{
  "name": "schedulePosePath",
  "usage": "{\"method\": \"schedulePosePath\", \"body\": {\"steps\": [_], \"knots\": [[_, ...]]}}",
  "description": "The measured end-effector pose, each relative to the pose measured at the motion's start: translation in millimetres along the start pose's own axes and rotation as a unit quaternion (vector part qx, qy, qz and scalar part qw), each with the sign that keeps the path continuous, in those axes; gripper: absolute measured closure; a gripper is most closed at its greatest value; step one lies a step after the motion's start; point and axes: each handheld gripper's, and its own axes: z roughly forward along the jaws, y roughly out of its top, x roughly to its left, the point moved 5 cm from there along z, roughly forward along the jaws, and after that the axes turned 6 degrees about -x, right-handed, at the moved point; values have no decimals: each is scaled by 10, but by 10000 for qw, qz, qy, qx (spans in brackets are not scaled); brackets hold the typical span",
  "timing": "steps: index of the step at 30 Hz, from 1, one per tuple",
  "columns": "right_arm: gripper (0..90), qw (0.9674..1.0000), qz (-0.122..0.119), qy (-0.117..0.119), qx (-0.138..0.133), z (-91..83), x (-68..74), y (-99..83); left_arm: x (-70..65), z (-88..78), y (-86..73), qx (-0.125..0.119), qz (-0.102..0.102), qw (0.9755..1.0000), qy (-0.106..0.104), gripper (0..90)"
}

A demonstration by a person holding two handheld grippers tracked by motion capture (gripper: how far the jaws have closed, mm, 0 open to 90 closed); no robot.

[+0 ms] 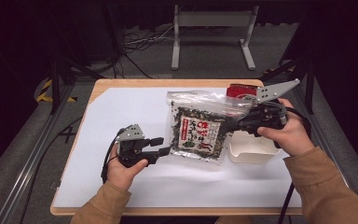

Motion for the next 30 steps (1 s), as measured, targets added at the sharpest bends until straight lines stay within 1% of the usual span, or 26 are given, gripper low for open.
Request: {"method": "schedulePosePath", "body": {"steps": [3, 5, 7, 8, 10, 12, 13, 14, 15, 16, 17, 18, 19, 21, 23, 25, 26, 28, 30], "knots": [[789, 9998, -1, -193, -14, -112, 18, 64, 79, -29, -11, 8, 83, 9998, 172, 430], [789, 9994, -52, -334, -50, -206, 26, 106, 126, -47, -21, 34, 75, 9996, 267, 403], [788, 9990, -78, -425, -134, -306, 30, 145, 179, -67, -33, 41, 30, 9993, 359, 388], [788, 9990, -78, -425, -134, -306, 30, 145, 179, -67, -33, 41, 30, 9993, 359, 380], [788, 9983, -56, -533, -236, -412, 35, 177, 212, -89, -33, 29, -25, 9993, 377, 378], [788, 9975, -73, -627, -306, -500, 38, 197, 225, -102, -28, -11, -39, 9992, 404, 376], [788, 9973, -72, -654, -320, -529, 38, 202, 241, -111, -25, -6, 31, 9989, 459, 373], [788, 9969, -79, -703, -359, -578, 38, 211, 252, -123, -31, 53, 87, 9984, 550, 369], [788, 9963, -80, -768, -388, -638, 36, 219, 252, -123, -31, 53, 87, 9984, 550, 358], [788, 9963, -80, -768, -388, -638, 36, 219, 270, -131, -37, 112, 152, 9976, 671, 358], [788, 9957, -79, -829, -413, -684, 30, 222, 292, -140, -42, 163, 220, 9968, 758, 340], [788, 9953, -76, -871, -420, -718, 25, 222, 312, -150, -48, 200, 230, 9963, 798, 330], [788, 9949, -64, -913, -420, -749, 20, 220, 329, -165, -53, 202, 193, 9962, 821, 329], [788, 9941, -70, -993, -420, -806, 8, 212, 375, -199, -57, 188, 181, 9960, 859, 324], [788, 9929, -78, -1103, -430, -863, -8, 206, 415, -235, -68, 191, 139, 9954, 925, 322], [788, 9914, -70, -1220, -472, -934, -26, 202, 455, -277, -93, 245, 140, 9945, 1009, 316], [788, 9909, -65, -1250, -492, -967, -34, 201, 478, -296, -102, 261, 177, 9939, 1054, 315], [788, 9892, -71, -1376, -507, -1026, -46, 196, 503, -331, -130, 277, 106, 9939, 1066, 313], [788, 9857, -101, -1611, -474, -1113, -75, 179, 528, -353, -157, 265, 54, 9935, 1105, 312]]}}
